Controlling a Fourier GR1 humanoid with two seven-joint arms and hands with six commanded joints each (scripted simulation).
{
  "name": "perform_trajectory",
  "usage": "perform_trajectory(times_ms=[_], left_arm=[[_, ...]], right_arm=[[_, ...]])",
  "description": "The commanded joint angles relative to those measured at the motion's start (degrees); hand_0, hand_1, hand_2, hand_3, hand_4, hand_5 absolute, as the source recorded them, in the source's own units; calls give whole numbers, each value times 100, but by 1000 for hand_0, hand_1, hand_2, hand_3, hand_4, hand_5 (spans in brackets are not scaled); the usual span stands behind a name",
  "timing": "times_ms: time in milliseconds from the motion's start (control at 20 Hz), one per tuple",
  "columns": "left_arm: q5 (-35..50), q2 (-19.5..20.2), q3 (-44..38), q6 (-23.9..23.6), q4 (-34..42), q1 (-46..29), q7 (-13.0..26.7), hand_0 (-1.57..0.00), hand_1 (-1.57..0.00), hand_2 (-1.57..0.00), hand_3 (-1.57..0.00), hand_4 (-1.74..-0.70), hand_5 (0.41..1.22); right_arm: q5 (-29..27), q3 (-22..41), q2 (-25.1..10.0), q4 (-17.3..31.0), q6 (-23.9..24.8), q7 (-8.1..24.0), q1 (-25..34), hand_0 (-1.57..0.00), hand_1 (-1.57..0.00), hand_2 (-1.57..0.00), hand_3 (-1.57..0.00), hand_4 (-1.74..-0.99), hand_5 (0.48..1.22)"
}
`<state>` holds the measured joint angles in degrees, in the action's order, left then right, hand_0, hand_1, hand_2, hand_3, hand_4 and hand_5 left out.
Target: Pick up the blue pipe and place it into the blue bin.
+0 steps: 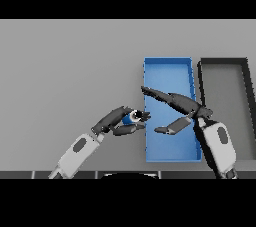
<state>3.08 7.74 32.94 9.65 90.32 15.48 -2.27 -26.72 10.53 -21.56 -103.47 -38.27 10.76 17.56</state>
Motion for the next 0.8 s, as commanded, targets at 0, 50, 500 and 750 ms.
perform_trajectory(times_ms=[0, 50, 500, 750], left_arm=[[19, 34, -47, 38, -53, -13, -33, -1571, -1571, -1571, -1484, -1741, 1221], [19, 3, -42, 59, -63, -8, 14, -1571, -1571, -1571, -1486, -1741, 1221], [-102, -92, -39, 270, -124, -15, -120, -1571, -1571, -1571, -1538, -1741, 1221], [-336, 175, -24, 451, 2, 78, 196, -1182, -1078, -1063, -1030, -1682, 1221]], right_arm=[[92, 82, 36, 24, -40, 36, 150, 1, 1, 1, 1, -1306, 521], [161, 158, 69, 64, -117, 55, 269, 1, 1, 1, 1, -1294, 523], [332, 790, 796, 485, -252, 521, 1118, 1, 1, 1, 1, -1219, 511], [263, 959, 1103, 826, -401, 736, 1643, -345, -375, -379, -296, -1335, 507]])
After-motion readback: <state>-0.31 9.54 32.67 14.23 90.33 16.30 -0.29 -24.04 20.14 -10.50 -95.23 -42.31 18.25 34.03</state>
